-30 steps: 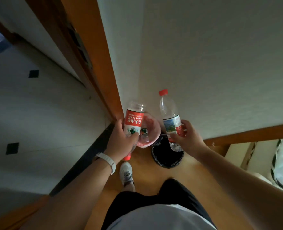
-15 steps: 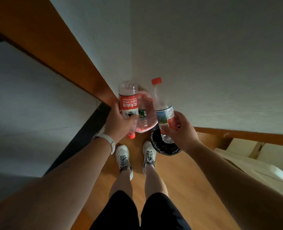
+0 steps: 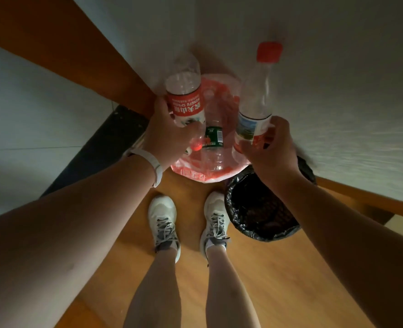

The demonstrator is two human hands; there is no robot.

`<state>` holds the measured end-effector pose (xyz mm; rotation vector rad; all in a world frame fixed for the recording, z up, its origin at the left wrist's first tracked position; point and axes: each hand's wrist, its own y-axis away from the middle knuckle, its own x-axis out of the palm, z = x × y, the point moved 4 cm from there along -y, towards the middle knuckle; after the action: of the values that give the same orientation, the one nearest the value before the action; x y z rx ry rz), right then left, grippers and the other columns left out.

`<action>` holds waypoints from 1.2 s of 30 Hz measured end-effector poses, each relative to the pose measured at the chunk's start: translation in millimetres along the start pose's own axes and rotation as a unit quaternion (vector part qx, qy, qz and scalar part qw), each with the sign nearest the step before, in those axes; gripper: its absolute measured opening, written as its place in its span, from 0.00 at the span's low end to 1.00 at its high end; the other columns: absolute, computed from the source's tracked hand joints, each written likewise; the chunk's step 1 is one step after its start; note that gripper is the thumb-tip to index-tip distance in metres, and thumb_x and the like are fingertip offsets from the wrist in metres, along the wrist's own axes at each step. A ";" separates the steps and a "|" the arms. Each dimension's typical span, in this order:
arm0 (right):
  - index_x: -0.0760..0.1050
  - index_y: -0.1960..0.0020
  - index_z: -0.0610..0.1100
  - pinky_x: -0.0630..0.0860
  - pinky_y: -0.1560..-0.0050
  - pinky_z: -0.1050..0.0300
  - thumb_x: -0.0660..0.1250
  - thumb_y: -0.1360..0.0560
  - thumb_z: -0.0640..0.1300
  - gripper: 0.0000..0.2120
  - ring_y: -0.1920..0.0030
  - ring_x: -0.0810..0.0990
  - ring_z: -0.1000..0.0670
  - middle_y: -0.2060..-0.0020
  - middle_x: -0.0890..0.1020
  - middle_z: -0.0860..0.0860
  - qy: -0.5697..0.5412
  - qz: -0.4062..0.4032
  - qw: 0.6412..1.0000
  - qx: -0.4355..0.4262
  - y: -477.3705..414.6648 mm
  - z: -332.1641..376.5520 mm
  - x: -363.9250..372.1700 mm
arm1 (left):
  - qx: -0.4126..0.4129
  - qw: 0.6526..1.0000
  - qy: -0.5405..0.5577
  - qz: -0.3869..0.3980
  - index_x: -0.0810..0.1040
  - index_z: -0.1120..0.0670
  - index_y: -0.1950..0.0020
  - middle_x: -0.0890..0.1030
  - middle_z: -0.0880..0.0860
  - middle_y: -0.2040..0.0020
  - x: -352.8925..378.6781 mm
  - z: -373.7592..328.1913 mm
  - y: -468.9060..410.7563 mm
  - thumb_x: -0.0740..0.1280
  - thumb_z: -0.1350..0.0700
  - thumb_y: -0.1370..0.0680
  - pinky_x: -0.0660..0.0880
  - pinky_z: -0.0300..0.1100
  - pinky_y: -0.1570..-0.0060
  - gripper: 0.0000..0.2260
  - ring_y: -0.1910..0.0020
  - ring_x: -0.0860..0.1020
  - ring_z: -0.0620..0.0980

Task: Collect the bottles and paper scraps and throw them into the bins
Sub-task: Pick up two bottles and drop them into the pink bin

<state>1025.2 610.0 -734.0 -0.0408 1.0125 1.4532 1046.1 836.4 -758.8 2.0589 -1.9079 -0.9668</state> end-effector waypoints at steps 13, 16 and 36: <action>0.65 0.33 0.52 0.77 0.49 0.55 0.74 0.31 0.56 0.32 0.50 0.78 0.54 0.46 0.78 0.57 0.059 0.020 0.998 0.021 -53.7 -29.9 62.9 | 0.023 0.997 -0.067 0.041 0.65 0.44 0.38 0.71 0.32 0.51 5.8 42.9 -27.3 0.72 0.56 0.23 0.67 0.18 0.58 0.21 0.55 0.68 0.16; 0.68 0.34 0.47 0.73 0.52 0.56 0.72 0.29 0.57 0.29 0.50 0.75 0.52 0.44 0.75 0.52 0.085 0.024 0.996 0.025 -39.5 -18.0 52.7 | 0.030 0.992 -0.105 0.064 0.66 0.44 0.36 0.70 0.30 0.49 -5.9 34.1 -12.3 0.70 0.56 0.22 0.65 0.17 0.57 0.19 0.53 0.67 0.16; 0.69 0.31 0.51 0.73 0.39 0.45 0.60 0.23 0.60 0.23 0.35 0.72 0.47 0.35 0.74 0.51 0.330 0.022 0.933 -0.142 167.4 172.7 -114.3 | 0.343 0.866 -0.340 0.133 0.74 0.55 0.35 0.79 0.52 0.43 -111.9 -206.3 153.3 0.69 0.51 0.23 0.74 0.42 0.52 0.19 0.47 0.76 0.51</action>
<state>1003.5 653.2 -472.2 -0.7660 1.3280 1.6571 1037.7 855.2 -479.3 1.7562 -3.1982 -1.1563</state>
